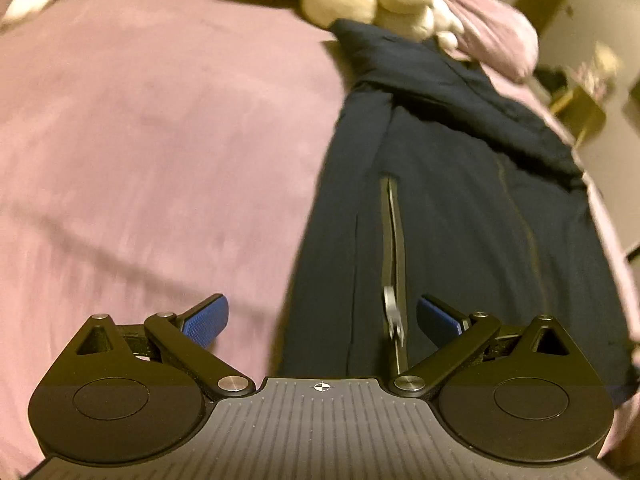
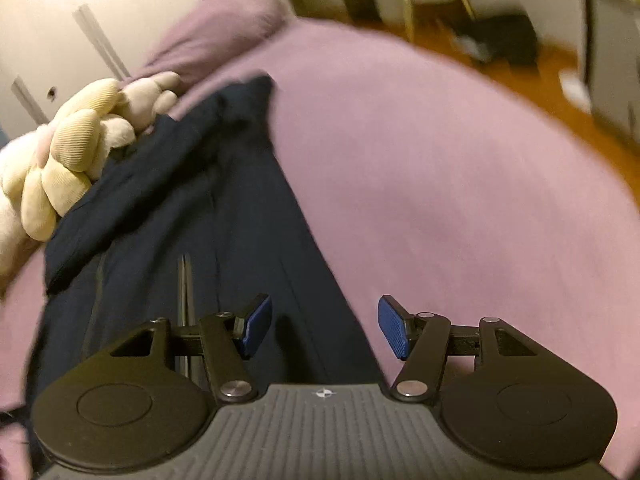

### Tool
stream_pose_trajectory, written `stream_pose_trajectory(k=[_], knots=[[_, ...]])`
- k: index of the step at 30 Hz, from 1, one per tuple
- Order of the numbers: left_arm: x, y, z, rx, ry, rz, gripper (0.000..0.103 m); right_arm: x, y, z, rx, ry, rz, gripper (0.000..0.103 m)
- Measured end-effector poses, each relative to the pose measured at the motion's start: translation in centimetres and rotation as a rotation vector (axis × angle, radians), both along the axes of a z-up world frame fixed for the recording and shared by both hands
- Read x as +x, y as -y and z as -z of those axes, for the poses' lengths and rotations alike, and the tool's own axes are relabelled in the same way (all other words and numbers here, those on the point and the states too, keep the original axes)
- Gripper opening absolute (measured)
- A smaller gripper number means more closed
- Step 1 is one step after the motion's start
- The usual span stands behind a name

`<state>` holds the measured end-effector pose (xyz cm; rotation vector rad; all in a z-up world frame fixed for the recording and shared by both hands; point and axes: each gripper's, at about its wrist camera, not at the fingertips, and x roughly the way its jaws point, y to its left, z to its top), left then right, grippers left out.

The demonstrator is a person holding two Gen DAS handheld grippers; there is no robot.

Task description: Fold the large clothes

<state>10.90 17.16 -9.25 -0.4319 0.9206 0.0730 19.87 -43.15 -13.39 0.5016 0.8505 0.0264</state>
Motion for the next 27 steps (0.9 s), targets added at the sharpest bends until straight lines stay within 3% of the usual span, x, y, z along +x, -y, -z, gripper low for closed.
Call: stream_pose_trajectory(k=[2, 5, 8, 9, 11, 13, 17, 19, 25, 26, 27], knots=[[-1.4, -0.2, 0.3, -0.042, 0.002, -0.028, 0.103, -2.6, 1.4, 1.5, 0.103, -0.035, 0.004, 0.059], [-1.8, 0.8, 0.4, -0.044, 0.007, 0.02, 0.103, -4.4, 2.6, 2.7, 0.221, -0.045, 0.017, 0.059], [-1.7, 1.7, 0.7, -0.033, -0.01, 0.077, 0.1, -4.4, 2.3, 2.3, 0.208, -0.039, -0.007, 0.053], [-1.7, 1.7, 1.0, -0.048, -0.024, 0.076, 0.092, -4.3, 2.0, 2.2, 0.184, -0.039, -0.027, 0.05], [-2.1, 1.5, 1.5, -0.091, -0.042, 0.062, 0.081, -4.3, 1.2, 1.9, 0.128, -0.049, -0.06, 0.037], [-2.7, 1.1, 1.4, -0.115, -0.027, 0.047, 0.075, -4.7, 1.0, 1.7, 0.129, -0.034, -0.094, 0.027], [-3.4, 0.2, 1.3, -0.172, -0.02, 0.041, 0.054, -5.1, 0.7, 1.0, 0.139, -0.006, -0.134, 0.026], [-3.6, -0.5, 1.5, -0.196, -0.02, 0.036, 0.049, -4.6, 0.6, 1.2, 0.142, -0.022, -0.136, 0.026], [-3.2, -1.1, 1.8, -0.21, -0.06, 0.071, 0.052, -3.8, 1.0, 2.4, 0.199, -0.083, -0.132, 0.029], [-3.1, -0.9, 1.7, -0.205, -0.063, 0.084, 0.048, -3.8, 1.0, 2.4, 0.207, -0.086, -0.131, 0.029], [-2.8, -0.8, 1.5, -0.2, -0.07, 0.098, 0.033, -3.7, 0.9, 2.3, 0.213, -0.087, -0.132, 0.029]])
